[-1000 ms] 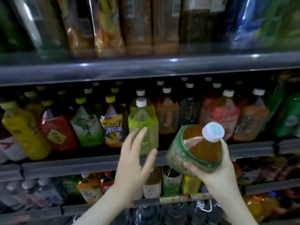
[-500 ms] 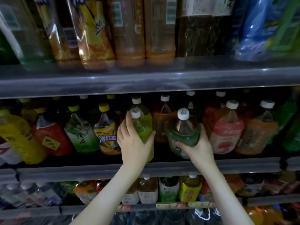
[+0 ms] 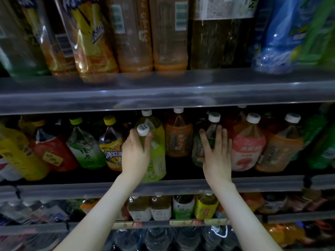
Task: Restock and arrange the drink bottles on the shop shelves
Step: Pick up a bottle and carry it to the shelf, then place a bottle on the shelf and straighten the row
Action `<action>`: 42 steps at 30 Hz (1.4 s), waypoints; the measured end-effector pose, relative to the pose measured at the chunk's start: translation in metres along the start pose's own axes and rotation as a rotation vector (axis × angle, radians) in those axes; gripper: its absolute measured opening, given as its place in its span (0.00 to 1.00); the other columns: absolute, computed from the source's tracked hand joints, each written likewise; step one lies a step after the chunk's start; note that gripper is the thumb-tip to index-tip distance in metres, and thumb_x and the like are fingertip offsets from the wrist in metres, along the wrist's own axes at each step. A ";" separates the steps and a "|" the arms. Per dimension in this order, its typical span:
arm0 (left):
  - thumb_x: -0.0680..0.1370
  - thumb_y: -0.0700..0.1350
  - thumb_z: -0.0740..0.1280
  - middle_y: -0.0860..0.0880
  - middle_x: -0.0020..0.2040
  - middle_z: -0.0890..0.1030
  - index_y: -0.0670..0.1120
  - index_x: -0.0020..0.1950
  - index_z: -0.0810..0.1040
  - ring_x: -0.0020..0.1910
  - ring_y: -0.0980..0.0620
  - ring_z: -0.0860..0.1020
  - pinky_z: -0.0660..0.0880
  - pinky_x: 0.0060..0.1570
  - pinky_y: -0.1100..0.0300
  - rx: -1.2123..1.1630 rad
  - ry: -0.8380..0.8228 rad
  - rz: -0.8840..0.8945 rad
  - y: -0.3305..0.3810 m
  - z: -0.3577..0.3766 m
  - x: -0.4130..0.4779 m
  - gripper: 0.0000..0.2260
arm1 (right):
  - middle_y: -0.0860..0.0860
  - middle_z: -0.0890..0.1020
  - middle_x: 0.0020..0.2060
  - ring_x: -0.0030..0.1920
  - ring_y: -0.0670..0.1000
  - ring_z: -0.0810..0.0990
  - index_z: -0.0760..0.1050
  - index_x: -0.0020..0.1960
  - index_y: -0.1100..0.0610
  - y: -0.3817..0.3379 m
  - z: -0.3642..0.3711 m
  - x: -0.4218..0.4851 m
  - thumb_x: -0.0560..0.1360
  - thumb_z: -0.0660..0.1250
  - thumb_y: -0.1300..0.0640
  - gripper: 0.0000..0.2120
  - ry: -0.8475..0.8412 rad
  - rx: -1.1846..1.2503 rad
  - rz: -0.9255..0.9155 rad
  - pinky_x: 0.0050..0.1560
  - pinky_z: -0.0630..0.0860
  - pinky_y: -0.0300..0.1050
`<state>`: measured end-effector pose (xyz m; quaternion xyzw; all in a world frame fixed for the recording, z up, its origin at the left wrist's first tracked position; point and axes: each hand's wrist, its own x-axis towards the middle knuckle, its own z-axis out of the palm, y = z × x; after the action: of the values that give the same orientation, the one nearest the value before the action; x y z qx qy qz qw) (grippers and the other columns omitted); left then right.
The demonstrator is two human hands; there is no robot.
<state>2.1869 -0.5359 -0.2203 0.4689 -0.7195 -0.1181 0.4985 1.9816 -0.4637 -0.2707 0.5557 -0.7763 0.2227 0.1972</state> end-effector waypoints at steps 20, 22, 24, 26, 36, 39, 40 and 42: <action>0.80 0.51 0.58 0.49 0.49 0.74 0.38 0.57 0.73 0.47 0.52 0.72 0.64 0.45 0.62 -0.189 -0.124 0.140 0.117 -0.078 -0.020 0.16 | 0.46 0.56 0.75 0.75 0.47 0.54 0.54 0.77 0.51 0.054 -0.169 -0.086 0.79 0.63 0.55 0.30 -0.331 0.545 0.340 0.69 0.56 0.37; 0.81 0.47 0.60 0.53 0.46 0.74 0.42 0.56 0.72 0.44 0.54 0.71 0.61 0.39 0.66 -0.225 -0.166 0.099 0.135 -0.078 -0.026 0.10 | 0.49 0.58 0.75 0.74 0.49 0.58 0.54 0.77 0.53 0.071 -0.177 -0.074 0.79 0.64 0.55 0.31 -0.318 0.579 0.424 0.69 0.58 0.39; 0.81 0.48 0.59 0.57 0.44 0.74 0.47 0.55 0.69 0.42 0.55 0.71 0.63 0.35 0.70 -0.250 -0.226 0.045 0.147 -0.070 -0.035 0.06 | 0.51 0.59 0.74 0.74 0.51 0.60 0.53 0.77 0.55 0.091 -0.180 -0.060 0.79 0.64 0.56 0.32 -0.320 0.572 0.471 0.67 0.59 0.40; 0.79 0.52 0.57 0.57 0.44 0.74 0.51 0.55 0.68 0.42 0.55 0.73 0.64 0.37 0.68 -0.225 -0.284 0.044 0.157 -0.059 -0.046 0.08 | 0.54 0.62 0.73 0.73 0.53 0.62 0.53 0.77 0.57 0.111 -0.179 -0.046 0.78 0.65 0.57 0.32 -0.310 0.559 0.499 0.66 0.61 0.40; 0.79 0.53 0.58 0.58 0.40 0.77 0.50 0.55 0.71 0.37 0.64 0.75 0.67 0.33 0.71 -0.183 -0.299 -0.106 0.211 -0.007 -0.084 0.09 | 0.52 0.48 0.78 0.76 0.62 0.50 0.37 0.78 0.48 0.188 -0.152 0.028 0.76 0.68 0.55 0.46 -0.462 0.499 0.308 0.74 0.50 0.56; 0.80 0.51 0.60 0.54 0.36 0.77 0.49 0.53 0.73 0.33 0.63 0.74 0.67 0.31 0.69 -0.205 -0.263 -0.192 0.220 -0.002 -0.093 0.08 | 0.55 0.53 0.77 0.75 0.63 0.53 0.41 0.78 0.50 0.197 -0.143 0.046 0.77 0.66 0.49 0.41 -0.525 0.424 0.226 0.73 0.52 0.56; 0.80 0.51 0.60 0.53 0.36 0.78 0.49 0.53 0.73 0.31 0.62 0.73 0.67 0.31 0.67 -0.209 -0.253 -0.218 0.221 -0.001 -0.095 0.07 | 0.56 0.57 0.75 0.73 0.63 0.56 0.46 0.78 0.50 0.198 -0.142 0.050 0.77 0.66 0.49 0.38 -0.507 0.443 0.223 0.71 0.55 0.56; 0.80 0.51 0.61 0.52 0.35 0.78 0.50 0.53 0.74 0.30 0.61 0.73 0.66 0.30 0.67 -0.205 -0.244 -0.249 0.223 -0.002 -0.099 0.07 | 0.59 0.63 0.70 0.70 0.62 0.61 0.54 0.75 0.50 0.200 -0.140 0.053 0.76 0.67 0.51 0.33 -0.427 0.498 0.233 0.67 0.63 0.56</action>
<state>2.0705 -0.3383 -0.1376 0.4833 -0.6954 -0.3073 0.4340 1.7840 -0.3687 -0.1514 0.5285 -0.7801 0.3050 -0.1379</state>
